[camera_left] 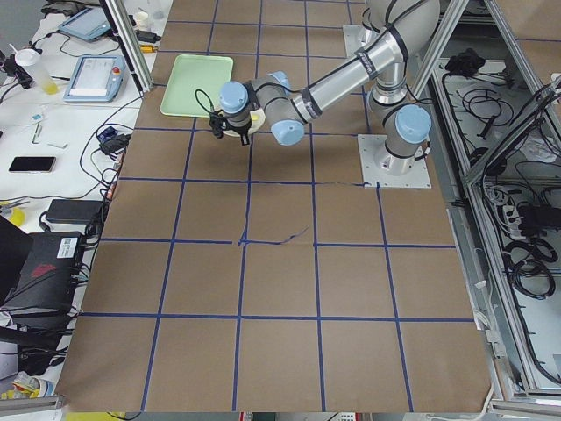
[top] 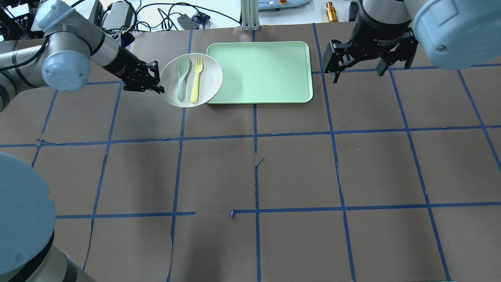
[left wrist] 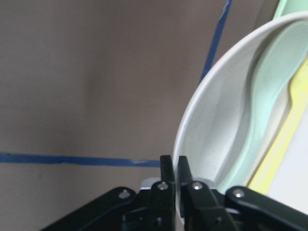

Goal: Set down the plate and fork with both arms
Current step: 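Lift the plate with the left gripper and carry it onto the green tray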

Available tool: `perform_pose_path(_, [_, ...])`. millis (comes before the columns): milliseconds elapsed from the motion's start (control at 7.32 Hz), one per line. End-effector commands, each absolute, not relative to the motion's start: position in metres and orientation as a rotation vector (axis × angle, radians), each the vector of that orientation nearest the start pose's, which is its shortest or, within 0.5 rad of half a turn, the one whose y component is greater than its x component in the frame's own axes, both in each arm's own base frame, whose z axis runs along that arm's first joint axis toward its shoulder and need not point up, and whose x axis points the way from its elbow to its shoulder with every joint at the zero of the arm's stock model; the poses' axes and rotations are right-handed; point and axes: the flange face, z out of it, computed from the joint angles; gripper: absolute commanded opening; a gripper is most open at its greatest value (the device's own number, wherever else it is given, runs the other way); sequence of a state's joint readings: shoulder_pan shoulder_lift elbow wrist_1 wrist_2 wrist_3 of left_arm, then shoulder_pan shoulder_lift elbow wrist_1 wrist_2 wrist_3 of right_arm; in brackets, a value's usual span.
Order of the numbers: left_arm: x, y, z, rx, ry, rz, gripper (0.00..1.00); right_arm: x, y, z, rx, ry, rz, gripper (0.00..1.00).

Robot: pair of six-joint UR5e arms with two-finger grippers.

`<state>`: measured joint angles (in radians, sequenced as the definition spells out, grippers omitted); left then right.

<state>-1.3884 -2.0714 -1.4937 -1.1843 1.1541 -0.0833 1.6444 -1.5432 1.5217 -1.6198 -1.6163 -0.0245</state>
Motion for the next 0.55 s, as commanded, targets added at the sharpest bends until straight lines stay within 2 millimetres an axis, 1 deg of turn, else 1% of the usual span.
perform_pose_path(0, [-0.121, -0.739, 0.268, -0.438, 3.546, 0.005, 0.0, 0.166, -0.499, 0.504, -0.154, 3.179, -0.114, 1.0])
perform_pose_path(273, [-0.166, -0.773, 0.251, -0.415, 3.547, -0.004, 0.0, 0.166, -0.499, 0.504, -0.154, 3.179, -0.114, 1.0])
perform_pose_path(410, [-0.184, -0.782, 0.237, -0.401, 3.544, 0.007, 0.0, 0.166, -0.499, 0.504, -0.154, 3.18, -0.114, 1.0])
